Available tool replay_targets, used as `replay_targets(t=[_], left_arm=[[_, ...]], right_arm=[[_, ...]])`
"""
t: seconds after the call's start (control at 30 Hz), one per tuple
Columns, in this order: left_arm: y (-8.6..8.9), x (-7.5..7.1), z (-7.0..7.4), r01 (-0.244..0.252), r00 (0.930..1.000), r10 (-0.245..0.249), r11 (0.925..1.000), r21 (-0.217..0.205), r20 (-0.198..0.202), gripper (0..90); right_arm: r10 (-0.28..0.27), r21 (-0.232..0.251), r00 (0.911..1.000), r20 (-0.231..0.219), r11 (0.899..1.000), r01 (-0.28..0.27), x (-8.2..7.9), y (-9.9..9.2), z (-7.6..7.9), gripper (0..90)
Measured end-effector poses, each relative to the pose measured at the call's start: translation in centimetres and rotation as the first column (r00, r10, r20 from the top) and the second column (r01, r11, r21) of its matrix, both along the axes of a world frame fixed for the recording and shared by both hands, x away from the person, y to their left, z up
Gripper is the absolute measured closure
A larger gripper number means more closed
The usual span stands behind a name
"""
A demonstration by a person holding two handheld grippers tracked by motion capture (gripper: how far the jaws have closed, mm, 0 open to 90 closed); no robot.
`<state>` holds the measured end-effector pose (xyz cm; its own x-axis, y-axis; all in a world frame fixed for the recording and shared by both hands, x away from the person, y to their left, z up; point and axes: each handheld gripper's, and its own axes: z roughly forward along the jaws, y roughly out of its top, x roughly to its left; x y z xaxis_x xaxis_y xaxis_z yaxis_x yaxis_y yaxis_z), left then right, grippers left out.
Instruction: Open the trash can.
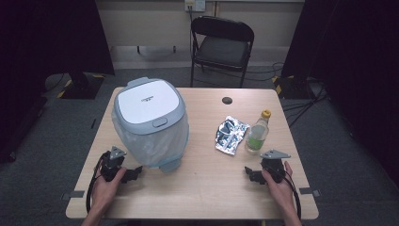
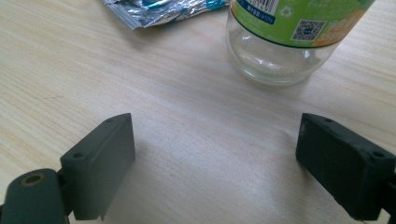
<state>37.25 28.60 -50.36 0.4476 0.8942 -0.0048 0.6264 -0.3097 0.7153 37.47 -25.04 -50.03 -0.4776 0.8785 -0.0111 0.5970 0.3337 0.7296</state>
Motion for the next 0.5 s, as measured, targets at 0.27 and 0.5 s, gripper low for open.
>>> replay_targets(t=[0.27, 0.5], left_arm=[[-0.21, -0.4, 0.01, -0.047, 0.9989, 0.047, 0.9989, 0.001, 0.0, 0.0], [-0.18, -0.7, 0.05, -0.061, 0.9982, 0.061, 0.9982, 0.002, -0.001, 0.9]], right_arm=[[-0.004, 0.0, 1.0, 0.001, 1.0, 0.004, -0.01, 0.03, 0.0, 11.0], [-0.067, -0.016, 0.9978, 0.004, 0.998, 0.067, -0.47, 0.62, 0.16, 12.7]])
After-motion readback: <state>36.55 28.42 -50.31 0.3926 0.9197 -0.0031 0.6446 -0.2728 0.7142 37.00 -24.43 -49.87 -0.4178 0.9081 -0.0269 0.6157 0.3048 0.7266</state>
